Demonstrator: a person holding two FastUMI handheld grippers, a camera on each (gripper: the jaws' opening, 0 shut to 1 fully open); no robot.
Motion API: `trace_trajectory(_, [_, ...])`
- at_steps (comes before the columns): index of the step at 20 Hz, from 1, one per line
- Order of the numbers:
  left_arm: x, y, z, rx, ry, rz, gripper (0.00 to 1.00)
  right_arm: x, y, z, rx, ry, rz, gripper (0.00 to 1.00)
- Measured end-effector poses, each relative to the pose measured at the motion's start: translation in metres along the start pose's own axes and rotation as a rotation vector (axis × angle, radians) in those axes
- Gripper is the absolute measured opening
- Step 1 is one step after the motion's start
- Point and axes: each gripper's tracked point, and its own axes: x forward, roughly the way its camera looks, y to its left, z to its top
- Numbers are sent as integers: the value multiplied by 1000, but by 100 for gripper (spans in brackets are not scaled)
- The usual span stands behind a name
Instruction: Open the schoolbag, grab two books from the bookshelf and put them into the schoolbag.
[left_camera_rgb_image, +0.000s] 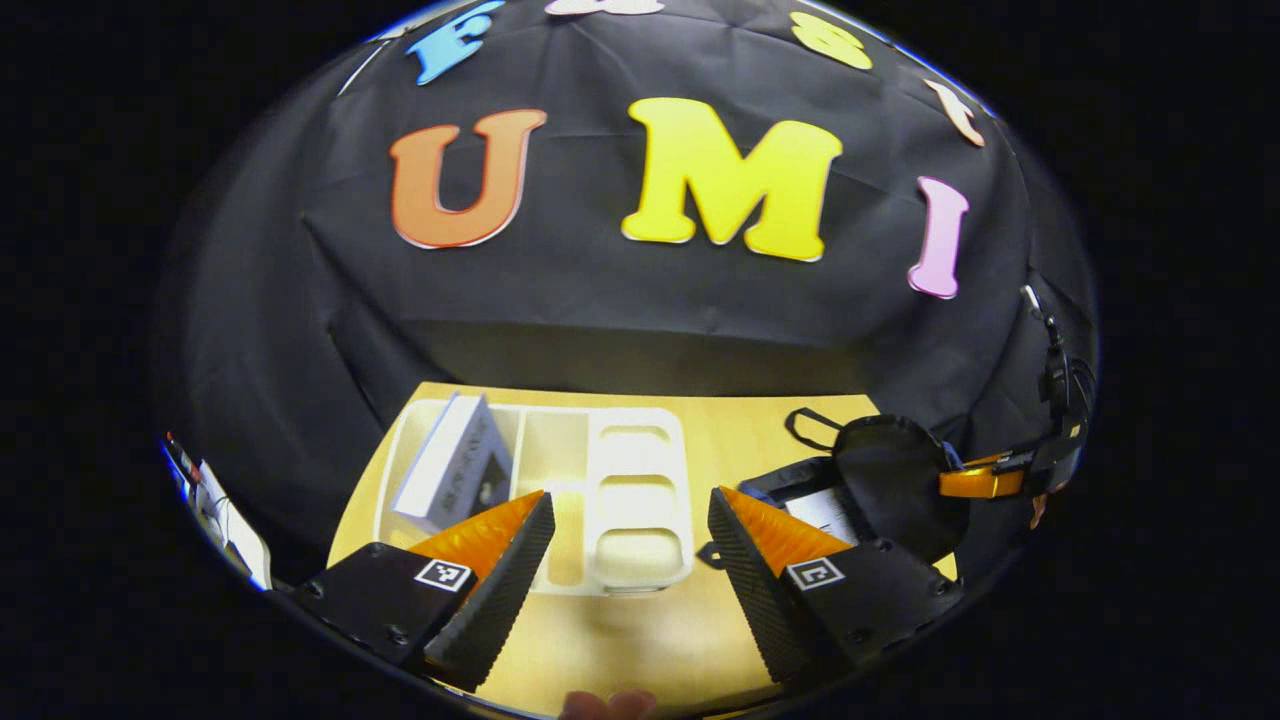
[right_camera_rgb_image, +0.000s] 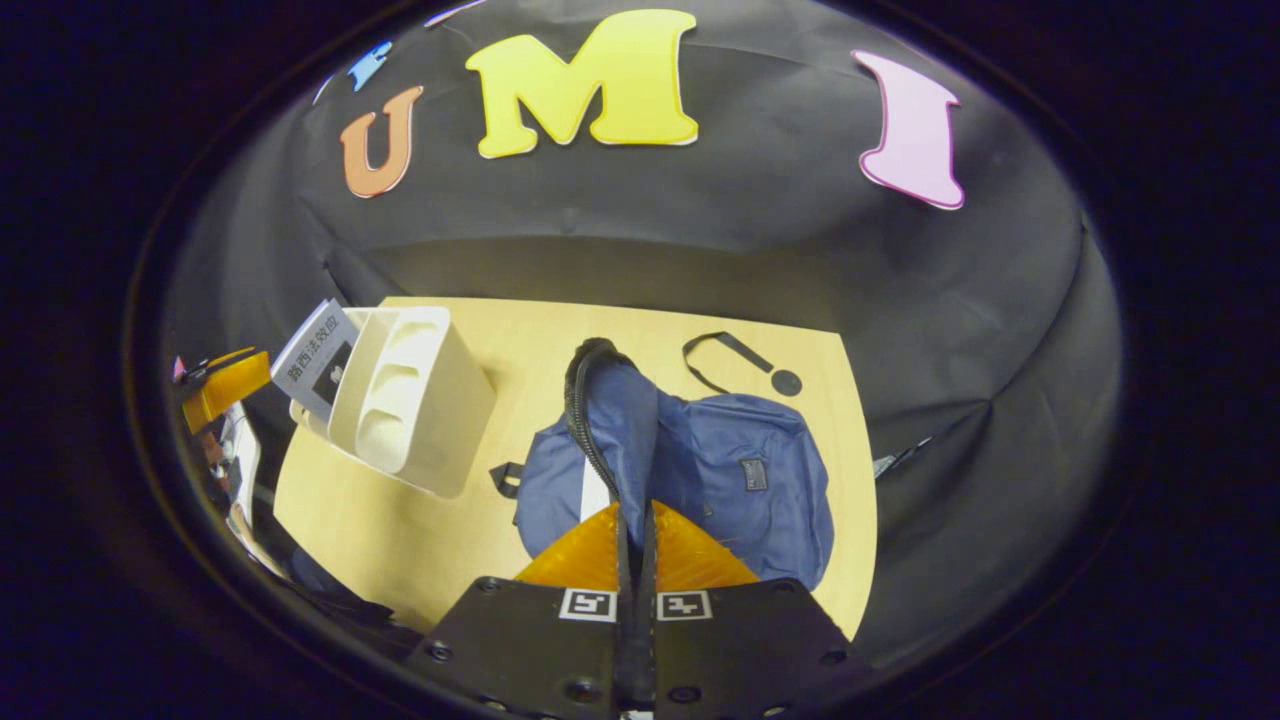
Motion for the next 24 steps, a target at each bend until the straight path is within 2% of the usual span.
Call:
trace_trajectory(1, [-3,19,3,8,3,21,98,1,1,1,-2,2,0,0])
trace_trajectory(4, [6,64,23,50,-8,67,98,4,3,1,-4,6,-4,0])
trace_trajectory(7, [18,89,33,49,22,65,98,4,3,1,-1,10,-10,0])
trace_trajectory(12, [47,107,44,13,134,3,98,1,-3,0,-6,17,-33,0])
trace_trajectory(13, [52,111,45,18,155,-3,100,1,-3,-1,-5,19,-35,3])
trace_trajectory(14, [58,112,45,24,180,-13,98,1,-3,-2,-4,22,-37,0])
trace_trajectory(19, [86,113,26,29,348,-57,98,1,-3,-2,-9,28,-41,3])
trace_trajectory(20, [91,114,23,32,378,-60,98,1,-3,-3,-8,32,-40,0])
trace_trajectory(24, [107,112,7,54,507,-65,98,4,-1,-4,-9,42,-38,0])
